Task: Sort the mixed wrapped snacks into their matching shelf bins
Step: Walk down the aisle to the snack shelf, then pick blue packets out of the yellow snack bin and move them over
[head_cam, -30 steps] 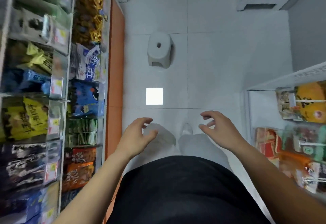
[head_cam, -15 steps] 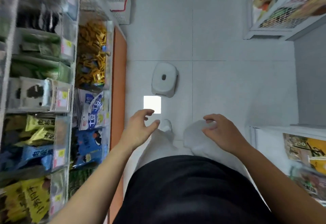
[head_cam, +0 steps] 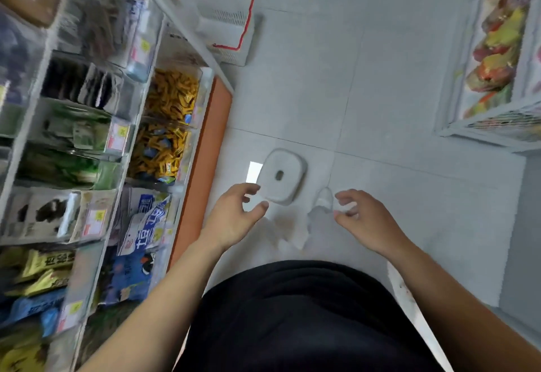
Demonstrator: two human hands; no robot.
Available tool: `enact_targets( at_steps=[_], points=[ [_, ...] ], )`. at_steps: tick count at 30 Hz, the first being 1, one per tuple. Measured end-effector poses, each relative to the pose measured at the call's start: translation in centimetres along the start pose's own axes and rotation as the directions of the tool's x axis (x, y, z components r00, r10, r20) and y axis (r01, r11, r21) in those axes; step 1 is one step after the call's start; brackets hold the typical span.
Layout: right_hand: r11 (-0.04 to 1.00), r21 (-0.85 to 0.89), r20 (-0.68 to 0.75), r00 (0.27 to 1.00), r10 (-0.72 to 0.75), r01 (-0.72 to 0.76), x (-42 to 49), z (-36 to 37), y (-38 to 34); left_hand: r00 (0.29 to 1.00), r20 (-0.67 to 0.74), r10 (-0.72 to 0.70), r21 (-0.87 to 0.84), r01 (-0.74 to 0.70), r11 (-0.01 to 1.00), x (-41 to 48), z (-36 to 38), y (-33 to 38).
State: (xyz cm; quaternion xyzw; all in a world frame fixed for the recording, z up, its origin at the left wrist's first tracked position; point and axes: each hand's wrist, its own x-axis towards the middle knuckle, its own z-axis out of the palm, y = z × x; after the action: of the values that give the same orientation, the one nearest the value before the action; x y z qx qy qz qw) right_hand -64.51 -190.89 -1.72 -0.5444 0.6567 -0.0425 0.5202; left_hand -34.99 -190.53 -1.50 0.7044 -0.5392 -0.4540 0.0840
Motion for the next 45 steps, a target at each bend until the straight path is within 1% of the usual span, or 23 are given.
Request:
enact_targets(
  at_steps=[4, 6, 9, 13, 18, 22, 26, 29, 31, 34, 36, 37, 38, 39, 41, 42, 45],
  points=[
    [0.984, -0.106, 0.079, 0.987, -0.138, 0.146, 6.8, -2.5, -7.6, 0.984, -0.141, -0.111, -0.118, 0.094, 0.988, 0.9, -3.8, -0.4],
    [0.96, -0.15, 0.121, 0.968, -0.218, 0.235, 10.2, -2.1, -11.9, 0.962, -0.222, -0.16, -0.179, 0.121, 0.976, 1.6, -6.1, -1.5],
    [0.904, -0.227, 0.208, 0.925, -0.317, 0.361, 14.8, 0.3, -18.5, 0.922, -0.314, -0.226, -0.233, 0.156, 0.96, 2.8, -9.6, -4.3],
    [0.824, -0.294, 0.309, 0.864, -0.398, 0.485, 19.3, 5.0, -27.2, 0.879, -0.372, -0.298, -0.273, 0.203, 0.94, 4.0, -14.6, -8.8],
    [0.71, -0.332, 0.487, 0.757, -0.435, 0.621, 24.2, 10.1, -35.2, 0.843, -0.41, -0.349, -0.255, 0.261, 0.931, 5.4, -19.5, -12.9],
    [0.634, -0.338, 0.584, 0.683, -0.438, 0.695, 29.0, 12.5, -38.1, 0.816, -0.381, -0.435, -0.269, 0.352, 0.896, 8.3, -20.2, -14.6],
    [0.546, -0.377, 0.685, 0.622, -0.379, 0.748, 36.8, 15.4, -37.3, 0.761, -0.367, -0.535, -0.322, 0.436, 0.84, 13.3, -17.2, -16.2],
    [0.43, -0.412, 0.753, 0.566, -0.336, 0.804, 43.0, 18.6, -35.5, 0.736, -0.343, -0.584, -0.335, 0.485, 0.808, 18.6, -13.4, -18.2],
    [0.327, -0.409, 0.786, 0.511, -0.348, 0.852, 47.2, 21.4, -33.9, 0.704, -0.372, -0.605, -0.343, 0.501, 0.794, 22.3, -11.1, -20.4],
    [0.172, -0.408, 0.809, 0.443, -0.386, 0.896, 52.6, 26.5, -31.2, 0.633, -0.464, -0.619, -0.31, 0.539, 0.783, 27.6, -7.9, -25.4],
    [0.107, -0.389, 0.797, 0.393, -0.459, 0.915, 55.7, 29.9, -29.4, 0.585, -0.57, -0.577, -0.264, 0.534, 0.803, 30.8, -6.0, -29.4],
    [0.097, -0.358, 0.78, 0.355, -0.516, 0.929, 57.0, 31.7, -28.5, 0.552, -0.627, -0.549, -0.241, 0.533, 0.811, 32.2, -5.2, -31.3],
    [0.11, -0.325, 0.749, 0.327, -0.576, 0.939, 58.2, 33.5, -27.7, 0.518, -0.684, -0.513, -0.215, 0.529, 0.821, 33.4, -4.4, -33.1],
    [0.132, -0.3, 0.71, 0.314, -0.631, 0.945, 59.2, 35.1, -27.1, 0.481, -0.743, -0.465, -0.185, 0.52, 0.834, 34.5, -3.8, -34.8],
    [0.172, -0.275, 0.635, 0.312, -0.707, 0.946, 60.8, 38.3, -26.0, 0.401, -0.841, -0.364, -0.142, 0.485, 0.863, 36.0, -2.7, -37.9],
    [0.172, -0.275, 0.608, 0.31, -0.731, 0.946, 61.5, 39.7, -25.5, 0.351, -0.884, -0.308, -0.121, 0.465, 0.877, 36.5, -2.1, -39.1],
    [0.118, -0.24, 0.544, 0.234, -0.806, 0.964, 63.1, 42.7, -24.2, 0.138, -0.982, -0.128, -0.052, 0.454, 0.89, 37.9, -0.8, -41.6]
  ],
)
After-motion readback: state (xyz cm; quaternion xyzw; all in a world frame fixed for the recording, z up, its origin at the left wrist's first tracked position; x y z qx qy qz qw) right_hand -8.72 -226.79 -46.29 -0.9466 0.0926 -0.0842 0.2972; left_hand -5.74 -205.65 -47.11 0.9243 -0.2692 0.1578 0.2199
